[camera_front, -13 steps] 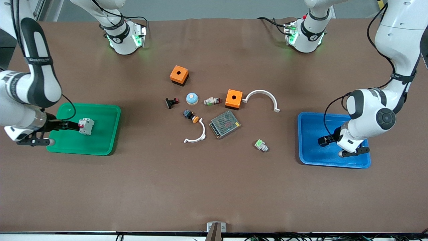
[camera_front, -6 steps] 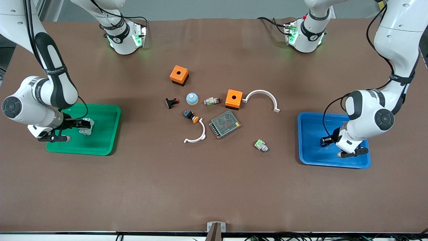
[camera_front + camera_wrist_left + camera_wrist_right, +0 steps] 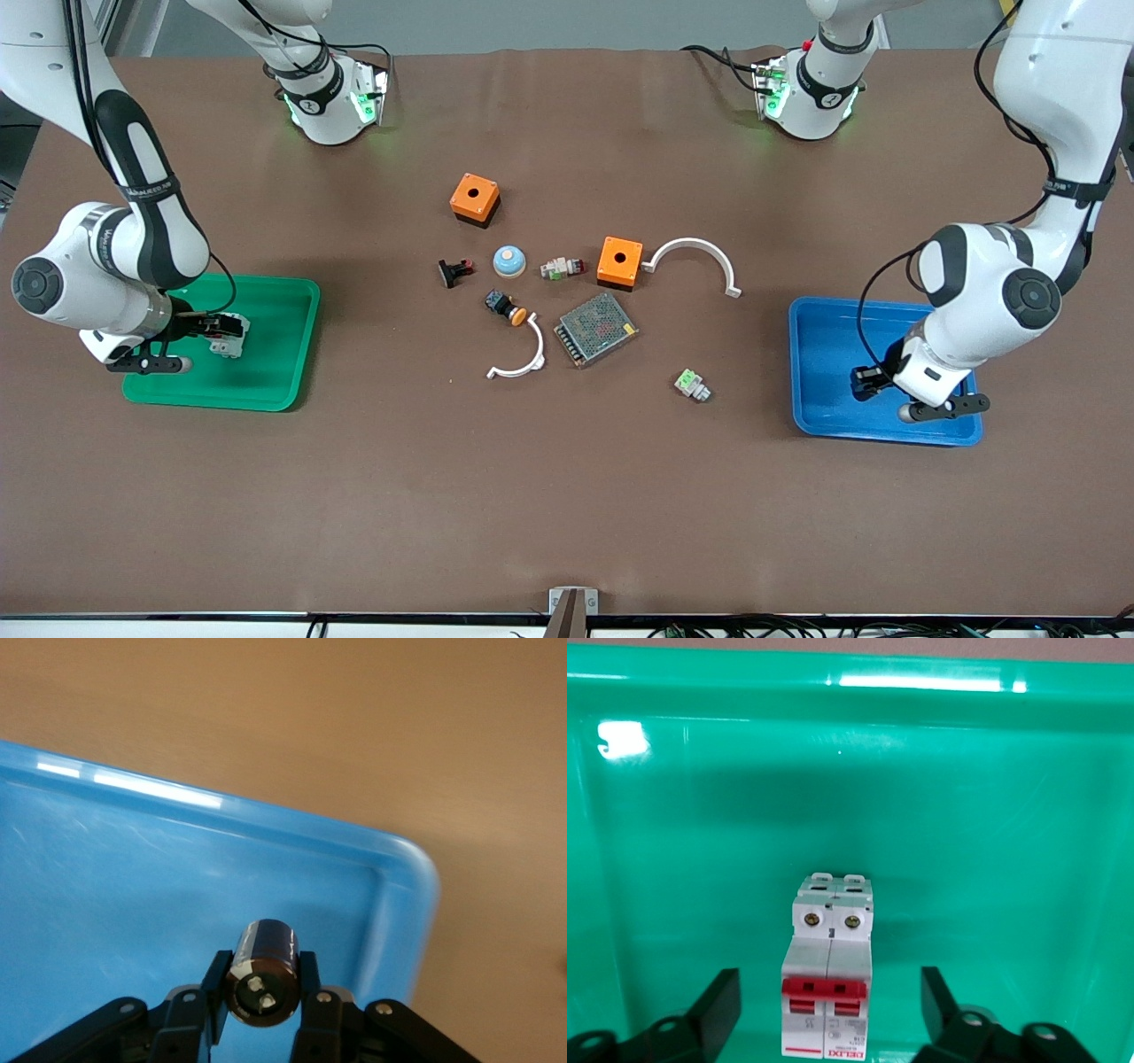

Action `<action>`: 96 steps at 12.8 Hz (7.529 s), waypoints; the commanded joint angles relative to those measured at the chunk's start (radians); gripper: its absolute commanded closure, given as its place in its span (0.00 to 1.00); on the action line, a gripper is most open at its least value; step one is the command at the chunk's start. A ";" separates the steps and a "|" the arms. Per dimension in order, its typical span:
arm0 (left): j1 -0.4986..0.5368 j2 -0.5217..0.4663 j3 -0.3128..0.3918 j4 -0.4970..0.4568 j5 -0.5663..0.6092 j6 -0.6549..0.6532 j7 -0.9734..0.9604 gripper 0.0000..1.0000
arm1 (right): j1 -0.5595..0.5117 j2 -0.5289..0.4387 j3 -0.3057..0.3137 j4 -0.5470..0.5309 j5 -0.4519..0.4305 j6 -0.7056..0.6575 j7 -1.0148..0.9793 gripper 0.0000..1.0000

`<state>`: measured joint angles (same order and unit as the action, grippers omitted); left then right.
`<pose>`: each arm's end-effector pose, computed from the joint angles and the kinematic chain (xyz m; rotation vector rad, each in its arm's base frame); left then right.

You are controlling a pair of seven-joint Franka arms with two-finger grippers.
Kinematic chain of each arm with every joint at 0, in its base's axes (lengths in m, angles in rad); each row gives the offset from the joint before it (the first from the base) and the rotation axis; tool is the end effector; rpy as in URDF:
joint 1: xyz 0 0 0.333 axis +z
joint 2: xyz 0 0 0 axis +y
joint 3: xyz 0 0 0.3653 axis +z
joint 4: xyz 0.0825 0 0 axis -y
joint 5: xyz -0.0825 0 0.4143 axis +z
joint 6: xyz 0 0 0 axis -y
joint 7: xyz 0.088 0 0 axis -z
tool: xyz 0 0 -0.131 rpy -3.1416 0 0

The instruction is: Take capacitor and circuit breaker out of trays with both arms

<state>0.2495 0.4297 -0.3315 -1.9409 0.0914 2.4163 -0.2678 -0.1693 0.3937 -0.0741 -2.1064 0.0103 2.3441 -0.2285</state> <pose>0.6690 -0.0415 0.2785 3.0480 0.2326 0.0891 0.5795 -0.1436 0.2137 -3.1172 0.0300 0.2432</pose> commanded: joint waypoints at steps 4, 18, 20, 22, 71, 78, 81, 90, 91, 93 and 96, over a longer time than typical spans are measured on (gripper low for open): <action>-0.237 -0.063 -0.018 -0.069 0.024 -0.069 -0.348 1.00 | -0.021 0.007 0.016 -0.012 -0.001 0.011 -0.009 0.51; -0.414 0.106 -0.018 -0.047 0.024 -0.022 -0.734 0.00 | 0.544 0.071 0.042 0.444 0.087 -0.349 0.591 0.85; -0.392 0.078 -0.014 -0.003 0.024 -0.042 -0.728 0.00 | 0.621 0.135 0.042 0.445 0.134 -0.251 0.693 0.85; -0.377 0.057 0.003 0.092 0.048 -0.104 -0.725 0.00 | 0.701 0.198 0.042 0.445 0.132 -0.142 0.780 0.85; -0.272 -0.532 0.278 0.327 -0.099 -0.885 0.162 0.00 | 0.143 -0.481 0.037 0.465 0.027 -0.747 0.201 0.00; -0.271 -0.528 0.278 0.339 -0.091 -0.885 0.160 0.00 | 0.146 -0.355 0.039 0.629 0.042 -0.753 0.205 0.00; -0.276 -0.525 0.278 0.349 -0.091 -0.891 0.153 0.00 | 0.143 -0.355 0.039 0.629 0.040 -0.750 0.202 0.00; -0.276 -0.494 0.278 0.375 -0.084 -0.891 0.153 0.00 | 0.146 -0.355 0.037 0.626 0.027 -0.758 0.202 0.00; -0.273 -0.494 0.278 0.384 -0.085 -0.893 0.154 0.00 | 0.148 -0.355 0.037 0.625 0.027 -0.758 0.202 0.00; -0.272 -0.494 0.278 0.385 -0.084 -0.896 0.153 0.00 | 0.146 -0.355 0.037 0.625 0.027 -0.758 0.202 0.00; -0.272 -0.493 0.278 0.385 -0.084 -0.901 0.153 0.00 | 0.142 -0.355 0.037 0.626 0.025 -0.758 0.202 0.00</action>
<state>-0.0248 -0.0725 -0.0547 -1.5794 0.0083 1.5370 -0.1239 -0.0175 0.0358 -0.0435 -1.4900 0.0481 1.5950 -0.0232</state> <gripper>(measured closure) 0.000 0.000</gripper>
